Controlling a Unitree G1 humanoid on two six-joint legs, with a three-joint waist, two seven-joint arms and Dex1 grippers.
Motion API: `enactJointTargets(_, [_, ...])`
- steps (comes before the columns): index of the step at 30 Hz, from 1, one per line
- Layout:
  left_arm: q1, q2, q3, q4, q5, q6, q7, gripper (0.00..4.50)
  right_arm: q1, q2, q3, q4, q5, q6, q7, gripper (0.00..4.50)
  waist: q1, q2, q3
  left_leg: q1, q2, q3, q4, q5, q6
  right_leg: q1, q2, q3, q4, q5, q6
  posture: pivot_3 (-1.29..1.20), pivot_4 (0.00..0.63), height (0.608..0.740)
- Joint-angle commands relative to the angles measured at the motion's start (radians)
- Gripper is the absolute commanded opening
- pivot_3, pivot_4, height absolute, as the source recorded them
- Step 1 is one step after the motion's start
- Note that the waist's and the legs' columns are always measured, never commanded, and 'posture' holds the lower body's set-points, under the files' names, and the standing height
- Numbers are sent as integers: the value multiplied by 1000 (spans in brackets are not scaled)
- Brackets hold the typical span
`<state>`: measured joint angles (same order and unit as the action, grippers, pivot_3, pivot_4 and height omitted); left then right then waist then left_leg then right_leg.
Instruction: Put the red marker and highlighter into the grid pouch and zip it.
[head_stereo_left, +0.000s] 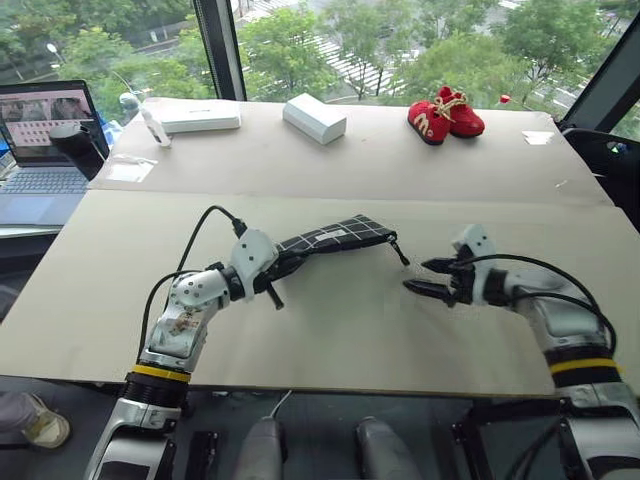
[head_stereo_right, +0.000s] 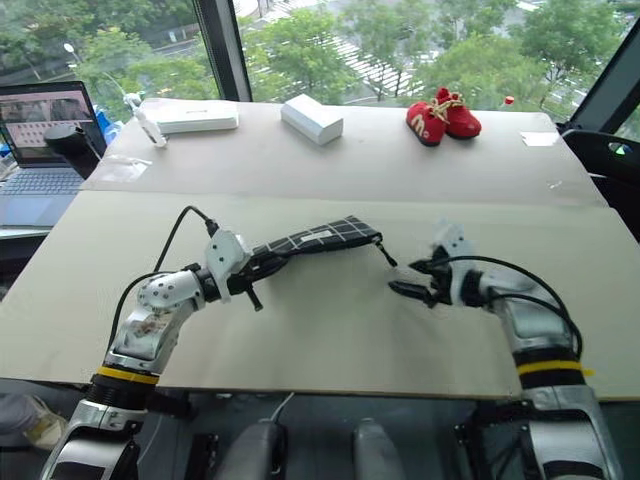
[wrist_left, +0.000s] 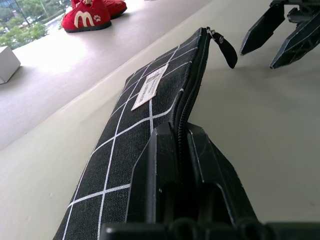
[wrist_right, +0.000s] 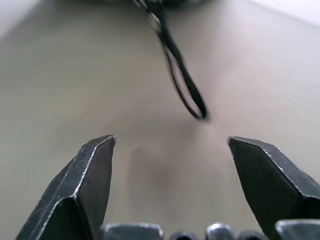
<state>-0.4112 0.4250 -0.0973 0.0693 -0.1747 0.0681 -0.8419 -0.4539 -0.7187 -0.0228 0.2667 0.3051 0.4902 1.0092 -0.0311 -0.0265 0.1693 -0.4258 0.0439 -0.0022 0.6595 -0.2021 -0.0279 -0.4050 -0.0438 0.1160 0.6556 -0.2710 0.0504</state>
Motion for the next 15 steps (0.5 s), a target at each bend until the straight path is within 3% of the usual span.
enactJointTargets(1, [-18, -1, -2, 7, -36, -80, -69, 0, 67, -122, -170, -70, 88, -3, 75, 3963, 2, 0, 0, 0, 0, 0, 0, 0, 0, 0, 0, 0, 0, 0, 0, 0, 150, 729])
enactJointTargets(8, [-93, -18, -31, 155, -34, -223, -199, 0, 253, -151, -298, -287, 230, 33, 136, 3963, -9, 0, 0, 2, 0, 0, 0, 0, 0, 1, 1, 0, 0, 0, 1, 0, 150, 729])
enactJointTargets(15, [-191, -73, -100, 408, 28, -467, -296, 0, 339, -74, -290, -394, 253, 54, 32, 3963, -8, 0, 0, 1, 0, 0, 0, 0, 0, 1, 1, 1, 0, -1, 1, 0, 150, 729])
